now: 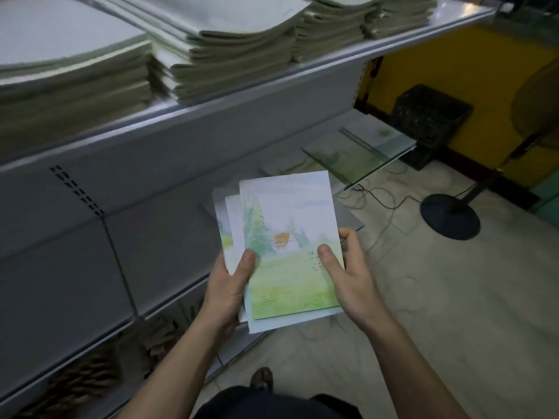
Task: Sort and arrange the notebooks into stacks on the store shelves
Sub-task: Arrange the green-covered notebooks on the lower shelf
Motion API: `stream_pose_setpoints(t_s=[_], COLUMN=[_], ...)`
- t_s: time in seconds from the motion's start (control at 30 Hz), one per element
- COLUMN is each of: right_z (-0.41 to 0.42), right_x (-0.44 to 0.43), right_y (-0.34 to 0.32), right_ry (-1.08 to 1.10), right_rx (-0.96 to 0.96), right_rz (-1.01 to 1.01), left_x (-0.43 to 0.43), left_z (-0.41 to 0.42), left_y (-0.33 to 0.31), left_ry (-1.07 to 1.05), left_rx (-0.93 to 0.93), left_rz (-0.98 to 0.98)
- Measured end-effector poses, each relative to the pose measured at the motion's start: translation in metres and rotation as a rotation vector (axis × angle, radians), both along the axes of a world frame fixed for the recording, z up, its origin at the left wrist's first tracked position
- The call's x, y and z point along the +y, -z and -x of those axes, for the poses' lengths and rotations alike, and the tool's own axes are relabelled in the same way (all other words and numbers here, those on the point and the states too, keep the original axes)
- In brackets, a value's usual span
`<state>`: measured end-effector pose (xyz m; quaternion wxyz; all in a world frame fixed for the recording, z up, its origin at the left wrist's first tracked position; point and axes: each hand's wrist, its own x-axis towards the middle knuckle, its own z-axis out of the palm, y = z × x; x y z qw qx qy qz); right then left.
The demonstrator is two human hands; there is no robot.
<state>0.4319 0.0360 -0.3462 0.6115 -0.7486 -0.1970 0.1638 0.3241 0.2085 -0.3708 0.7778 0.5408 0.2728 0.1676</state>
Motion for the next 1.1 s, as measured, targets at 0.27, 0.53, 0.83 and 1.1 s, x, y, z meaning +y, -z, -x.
stream_pose_setpoints(t_s=[0.27, 0.53, 0.83, 1.1], right_z=[-0.104, -0.236, -0.335, -0.466], right_x=[-0.008, -0.028, -0.055, 0.011], right_y=[0.011, 0.026, 0.03, 0.026], right_ry=[0.018, 0.029, -0.25, -0.214], right_rx=[0.044, -0.032, -0.058, 0.093], right_rz=[-0.081, -0.048, 0.038, 0.167], left_x=[-0.021, -0.077, -0.119, -0.133], left_z=[-0.095, -0.202, -0.253, -0.249], left_y=[0.003, 0.006, 0.02, 0.028], left_ry=[-0.105, -0.338, -0.516, -0.633], left_rx=[0.025, 0.042, 0.08, 0.121], left_rz=[0.003, -0.002, 0.027, -0.022])
